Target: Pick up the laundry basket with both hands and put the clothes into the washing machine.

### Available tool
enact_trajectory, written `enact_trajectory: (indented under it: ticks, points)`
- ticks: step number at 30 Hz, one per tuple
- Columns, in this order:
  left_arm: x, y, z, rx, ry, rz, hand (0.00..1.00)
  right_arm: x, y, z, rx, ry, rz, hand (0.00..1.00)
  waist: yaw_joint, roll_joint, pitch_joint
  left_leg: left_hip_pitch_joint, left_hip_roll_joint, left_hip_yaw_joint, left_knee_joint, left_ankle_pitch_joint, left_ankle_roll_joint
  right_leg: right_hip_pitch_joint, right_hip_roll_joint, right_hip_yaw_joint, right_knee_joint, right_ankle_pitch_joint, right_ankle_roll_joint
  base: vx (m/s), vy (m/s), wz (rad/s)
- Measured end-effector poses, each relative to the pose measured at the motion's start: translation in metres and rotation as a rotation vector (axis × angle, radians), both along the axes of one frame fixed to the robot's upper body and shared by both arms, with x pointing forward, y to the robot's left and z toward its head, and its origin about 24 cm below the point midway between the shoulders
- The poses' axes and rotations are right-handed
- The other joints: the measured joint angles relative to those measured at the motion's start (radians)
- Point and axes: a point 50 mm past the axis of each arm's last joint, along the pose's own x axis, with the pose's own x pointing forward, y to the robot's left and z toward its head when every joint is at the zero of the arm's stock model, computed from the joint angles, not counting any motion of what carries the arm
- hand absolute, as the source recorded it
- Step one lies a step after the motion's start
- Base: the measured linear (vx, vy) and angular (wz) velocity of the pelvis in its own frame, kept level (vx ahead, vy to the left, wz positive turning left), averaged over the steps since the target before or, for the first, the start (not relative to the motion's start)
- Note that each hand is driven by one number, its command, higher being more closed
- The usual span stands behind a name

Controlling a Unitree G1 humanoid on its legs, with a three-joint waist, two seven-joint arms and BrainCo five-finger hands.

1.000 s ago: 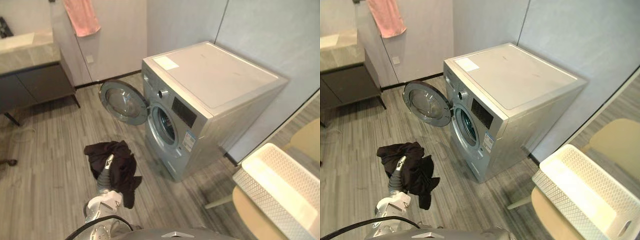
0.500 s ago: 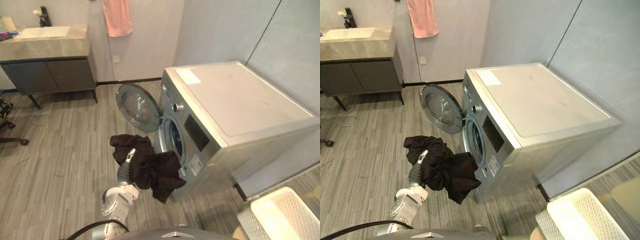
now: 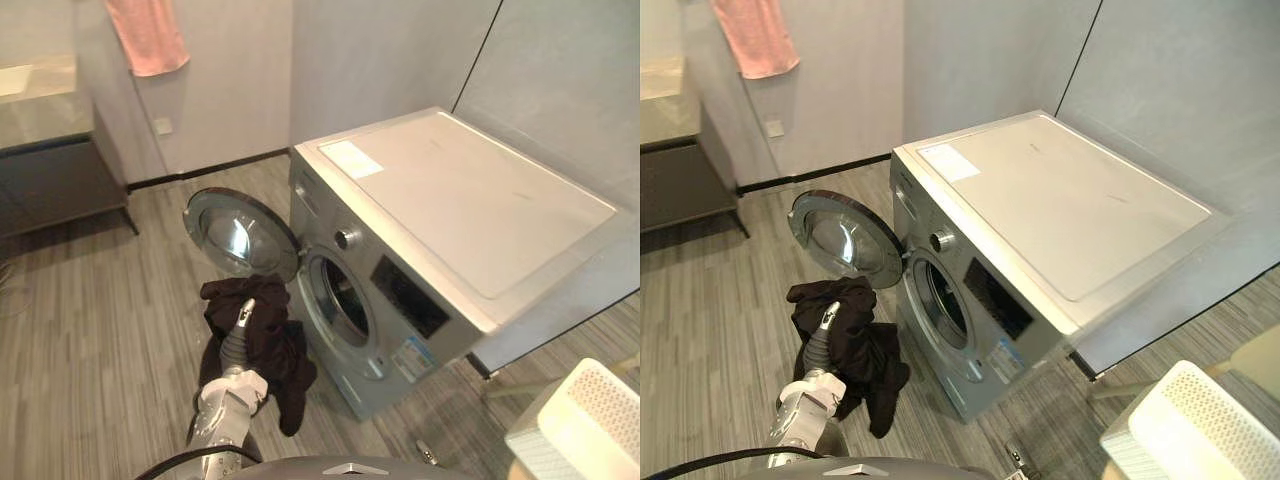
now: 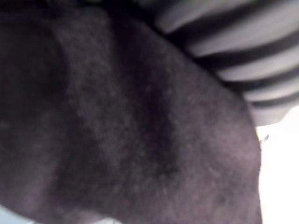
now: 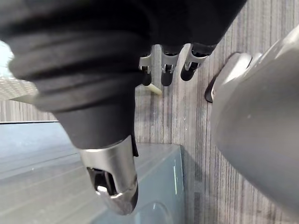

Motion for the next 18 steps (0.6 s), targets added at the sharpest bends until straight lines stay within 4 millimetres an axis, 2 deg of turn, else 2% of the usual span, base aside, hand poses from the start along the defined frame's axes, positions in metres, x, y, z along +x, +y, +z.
enact_trajectory:
  ticks: [1,2,3,4,5,6,7,8,9,10,11,12,13,14,16,18]
  points:
    - [-0.007,0.013,-0.008,0.043,0.042,0.020,1.00,-0.007,0.017,-0.008,0.074,0.052,-0.003,0.00,-0.014,-0.072,-0.022,-0.005,-0.070,0.085,0.105,-0.074,-0.125,0.006,-0.097,0.072,-0.001,0.027,0.018,0.33,0.661,-0.74]
    - [-0.007,0.015,-0.009,0.048,0.045,0.020,1.00,-0.009,0.019,-0.009,0.085,0.063,0.002,0.00,-0.015,-0.083,-0.028,-0.003,-0.078,0.094,0.115,-0.079,-0.126,0.004,-0.107,0.076,0.000,0.043,0.016,0.32,0.570,-0.65]
    - [-0.007,0.015,-0.008,0.059,0.041,0.009,1.00,-0.013,0.023,-0.010,0.097,0.075,-0.003,0.00,-0.018,-0.100,-0.038,-0.002,-0.097,0.122,0.143,-0.101,-0.117,-0.016,-0.129,0.098,0.001,0.135,0.012,0.17,0.321,-0.27]
    - [-0.006,0.014,-0.008,0.065,0.036,-0.002,1.00,-0.013,0.022,-0.010,0.092,0.071,-0.006,0.00,-0.021,-0.101,-0.039,0.001,-0.102,0.137,0.149,-0.112,-0.105,-0.027,-0.135,0.104,0.003,0.184,0.013,0.26,0.523,-0.49]
    - [-0.004,0.013,-0.006,0.074,0.022,-0.024,1.00,-0.011,0.021,-0.009,0.085,0.059,-0.010,0.00,-0.024,-0.098,-0.039,0.017,-0.107,0.174,0.149,-0.124,-0.083,-0.064,-0.143,0.124,0.024,0.279,0.005,0.19,0.503,-0.78]
    - [0.001,0.014,-0.003,0.083,0.002,-0.038,1.00,-0.008,0.022,-0.009,0.089,0.050,-0.005,0.00,-0.021,-0.092,-0.035,0.050,-0.106,0.233,0.128,-0.131,-0.066,-0.133,-0.150,0.134,0.085,0.366,-0.041,0.16,0.470,-0.97]
    - [0.003,0.014,-0.001,0.088,-0.008,-0.039,1.00,-0.007,0.022,-0.009,0.091,0.047,-0.002,0.00,-0.014,-0.087,-0.033,0.073,-0.105,0.268,0.113,-0.132,-0.056,-0.174,-0.155,0.124,0.125,0.410,-0.074,0.10,0.410,-1.30]
    - [0.006,0.015,0.002,0.094,-0.027,-0.036,1.00,-0.005,0.022,-0.009,0.093,0.039,0.005,0.00,-0.012,-0.070,-0.025,0.127,-0.099,0.341,0.072,-0.127,-0.036,-0.251,-0.173,0.057,0.212,0.474,-0.120,0.06,0.302,-1.29]
    - [0.007,0.018,0.003,0.097,-0.039,-0.023,1.00,0.001,0.020,-0.007,0.084,0.017,0.001,0.00,-0.027,-0.063,-0.021,0.182,-0.096,0.386,0.027,-0.116,-0.022,-0.314,-0.176,-0.054,0.346,0.428,-0.123,0.07,0.266,-1.16]
    - [0.007,0.018,0.004,0.098,-0.040,-0.021,1.00,0.002,0.020,-0.007,0.082,0.015,0.000,0.00,-0.038,-0.063,-0.020,0.209,-0.099,0.411,0.005,-0.111,-0.018,-0.335,-0.176,-0.124,0.401,0.388,-0.133,0.07,0.137,-1.06]
    - [0.006,0.018,0.003,0.097,-0.037,-0.018,1.00,0.000,0.020,-0.008,0.084,0.019,-0.009,0.00,-0.048,-0.062,-0.019,0.263,-0.102,0.470,-0.038,-0.105,-0.016,-0.350,-0.163,-0.253,0.487,0.294,-0.141,0.04,0.048,-1.24]
    - [0.006,0.016,0.003,0.093,-0.036,-0.020,1.00,0.003,0.019,-0.007,0.080,0.006,0.017,0.00,-0.046,-0.057,-0.020,0.310,-0.102,0.539,-0.068,-0.104,-0.017,-0.357,-0.124,-0.341,0.511,0.210,-0.133,0.03,-0.006,-1.38]
    - [0.007,0.015,0.003,0.088,-0.037,-0.021,1.00,0.007,0.018,-0.007,0.075,-0.001,0.030,0.00,-0.045,-0.053,-0.019,0.327,-0.102,0.573,-0.079,-0.105,-0.018,-0.358,-0.110,-0.368,0.493,0.180,-0.134,0.03,-0.032,-1.42]
    - [0.007,0.012,0.003,0.074,-0.039,-0.021,1.00,0.010,0.015,-0.005,0.062,-0.011,0.043,0.00,-0.047,-0.039,-0.018,0.339,-0.099,0.612,-0.091,-0.111,-0.023,-0.338,-0.101,-0.417,0.425,0.147,-0.122,0.08,-0.037,-1.26]
    - [0.013,0.004,0.007,0.047,-0.057,-0.030,1.00,0.013,0.010,-0.003,0.044,-0.029,0.047,0.00,-0.048,-0.025,-0.008,0.365,-0.100,0.676,-0.150,-0.088,-0.025,-0.339,-0.093,-0.479,0.365,0.140,-0.127,0.07,-0.047,-1.00]
    - [0.019,-0.006,0.012,0.015,-0.079,-0.044,1.00,0.013,0.004,-0.001,0.024,-0.038,0.033,0.00,-0.057,0.002,0.005,0.383,-0.111,0.718,-0.207,-0.059,-0.026,-0.333,-0.065,-0.481,0.291,0.130,-0.154,0.05,-0.061,-0.47]
